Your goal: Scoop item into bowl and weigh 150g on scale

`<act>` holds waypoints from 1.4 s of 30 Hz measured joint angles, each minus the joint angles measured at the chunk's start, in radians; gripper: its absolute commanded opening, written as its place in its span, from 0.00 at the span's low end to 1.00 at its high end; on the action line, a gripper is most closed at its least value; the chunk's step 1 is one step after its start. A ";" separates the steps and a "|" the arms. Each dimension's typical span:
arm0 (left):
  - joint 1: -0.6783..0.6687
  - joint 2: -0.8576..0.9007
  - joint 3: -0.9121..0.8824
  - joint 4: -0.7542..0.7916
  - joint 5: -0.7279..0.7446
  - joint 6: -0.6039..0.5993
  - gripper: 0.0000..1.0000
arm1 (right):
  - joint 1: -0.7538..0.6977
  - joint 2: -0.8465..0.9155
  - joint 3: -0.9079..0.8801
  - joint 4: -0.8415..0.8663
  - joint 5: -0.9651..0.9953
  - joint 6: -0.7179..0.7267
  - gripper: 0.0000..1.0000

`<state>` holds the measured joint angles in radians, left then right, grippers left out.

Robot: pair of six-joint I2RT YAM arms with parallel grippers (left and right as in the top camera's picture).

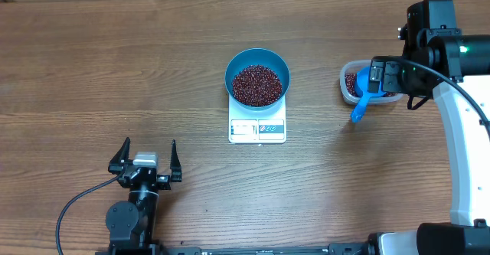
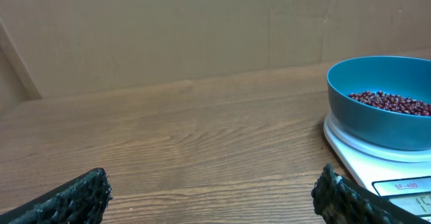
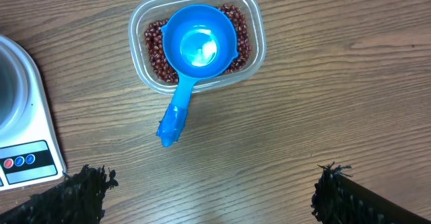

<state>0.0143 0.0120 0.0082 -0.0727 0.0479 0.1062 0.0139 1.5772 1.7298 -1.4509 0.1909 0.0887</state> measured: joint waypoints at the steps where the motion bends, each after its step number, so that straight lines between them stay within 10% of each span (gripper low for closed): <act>1: 0.000 0.000 0.000 0.000 0.000 0.000 1.00 | 0.000 0.000 0.000 0.000 0.000 0.000 1.00; 28: 0.000 0.000 0.000 0.000 0.000 0.000 0.99 | 0.000 -0.061 0.000 0.123 -0.068 -0.003 1.00; 42: 0.000 0.000 0.000 -0.001 0.000 0.000 0.99 | 0.000 -0.376 -0.278 0.560 -0.245 0.021 1.00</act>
<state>0.0143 0.0120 0.0082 -0.0734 0.0475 0.1062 0.0135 1.2015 1.4521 -0.8909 -0.0544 0.1093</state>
